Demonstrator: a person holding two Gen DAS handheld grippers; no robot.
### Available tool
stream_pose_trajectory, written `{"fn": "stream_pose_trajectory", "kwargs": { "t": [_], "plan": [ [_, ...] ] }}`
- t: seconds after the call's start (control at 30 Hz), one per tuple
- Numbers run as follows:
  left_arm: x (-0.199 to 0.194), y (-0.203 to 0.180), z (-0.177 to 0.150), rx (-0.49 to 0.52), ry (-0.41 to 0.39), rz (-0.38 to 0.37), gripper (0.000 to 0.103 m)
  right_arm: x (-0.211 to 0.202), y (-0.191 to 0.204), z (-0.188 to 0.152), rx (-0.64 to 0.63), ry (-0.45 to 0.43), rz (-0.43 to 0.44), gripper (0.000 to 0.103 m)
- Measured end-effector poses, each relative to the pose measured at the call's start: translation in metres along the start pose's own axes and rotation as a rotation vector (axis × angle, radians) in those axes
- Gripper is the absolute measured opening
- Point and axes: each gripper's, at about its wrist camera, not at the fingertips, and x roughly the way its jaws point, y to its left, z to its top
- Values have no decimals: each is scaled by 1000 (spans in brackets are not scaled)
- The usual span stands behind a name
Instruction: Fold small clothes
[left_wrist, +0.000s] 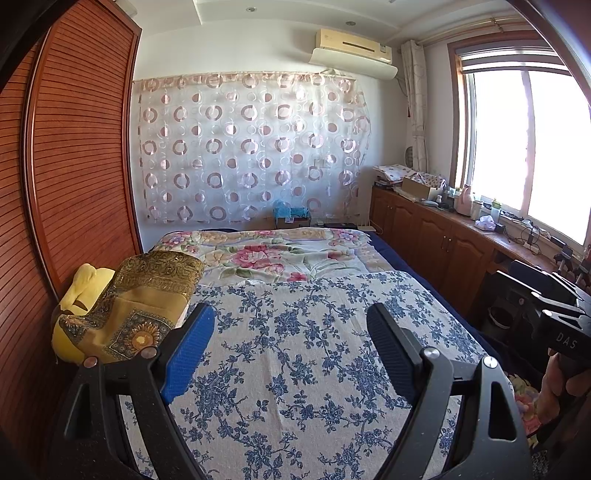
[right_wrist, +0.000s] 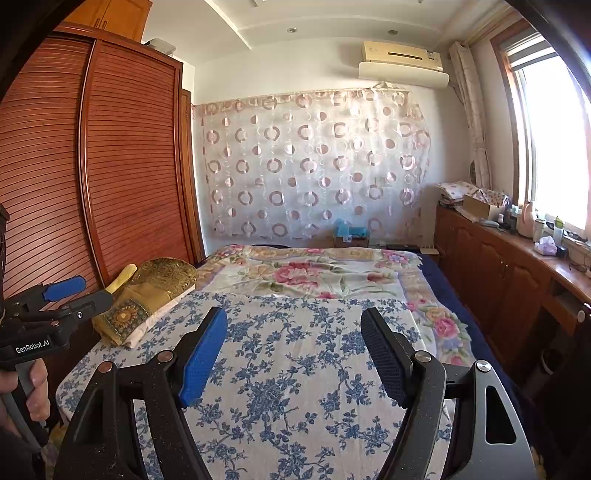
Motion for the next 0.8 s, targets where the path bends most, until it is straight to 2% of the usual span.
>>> {"fn": "stream_pose_trajectory", "kwargs": {
  "t": [0.8],
  "plan": [
    [-2,-1,-1,-1,-4,1,85,-3,-1,-2,3,-5,2,77]
  ]
}}
